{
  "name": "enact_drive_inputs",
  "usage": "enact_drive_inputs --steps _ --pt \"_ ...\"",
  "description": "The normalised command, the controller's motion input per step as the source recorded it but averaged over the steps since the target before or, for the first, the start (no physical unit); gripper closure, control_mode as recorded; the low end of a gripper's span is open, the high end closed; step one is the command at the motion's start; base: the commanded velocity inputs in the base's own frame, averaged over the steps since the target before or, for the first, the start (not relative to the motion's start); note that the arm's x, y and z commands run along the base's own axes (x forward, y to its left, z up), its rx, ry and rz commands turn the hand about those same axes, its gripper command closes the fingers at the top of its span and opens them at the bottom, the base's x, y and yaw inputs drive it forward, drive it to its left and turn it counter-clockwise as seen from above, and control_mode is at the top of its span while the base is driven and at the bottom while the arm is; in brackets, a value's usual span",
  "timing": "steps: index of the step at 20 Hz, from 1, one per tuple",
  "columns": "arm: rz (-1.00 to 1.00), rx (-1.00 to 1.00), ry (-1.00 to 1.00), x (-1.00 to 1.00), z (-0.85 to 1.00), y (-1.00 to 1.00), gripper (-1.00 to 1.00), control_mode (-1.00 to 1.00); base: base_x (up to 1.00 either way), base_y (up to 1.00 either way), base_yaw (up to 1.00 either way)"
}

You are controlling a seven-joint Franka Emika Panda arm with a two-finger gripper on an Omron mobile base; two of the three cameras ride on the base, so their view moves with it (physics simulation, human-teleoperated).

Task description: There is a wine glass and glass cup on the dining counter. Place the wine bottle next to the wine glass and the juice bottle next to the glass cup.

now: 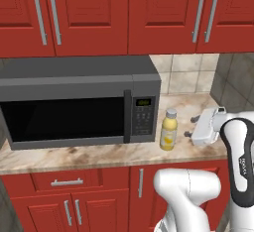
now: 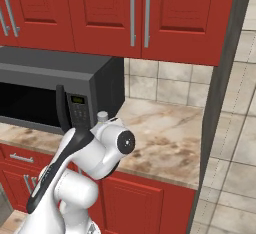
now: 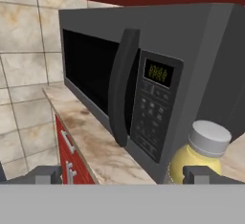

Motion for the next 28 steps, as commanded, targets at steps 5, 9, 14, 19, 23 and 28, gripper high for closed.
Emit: enact_drive_inputs --steps 5,9,14,19,23,28 --pt "0.00 0.02 0.00 0.11 -0.15 0.00 -1.00 -1.00 0.00 0.00 0.00" --pt "0.00 0.02 0.00 0.13 -0.14 0.00 -1.00 -1.00 0.00 0.00 0.00" --pt "-0.01 0.00 0.00 0.21 -0.07 -0.01 -1.00 -1.00 0.00 0.00 0.00" --pt "-0.02 0.00 0.00 0.27 -0.03 -0.04 -1.00 -1.00 0.00 0.00 0.00" --pt "-0.02 0.00 0.00 0.26 -0.03 -0.09 -1.00 -1.00 0.00 0.00 0.00" --pt "-0.01 0.00 0.01 0.17 -0.09 -0.12 -1.00 -1.00 0.00 0.00 0.00"
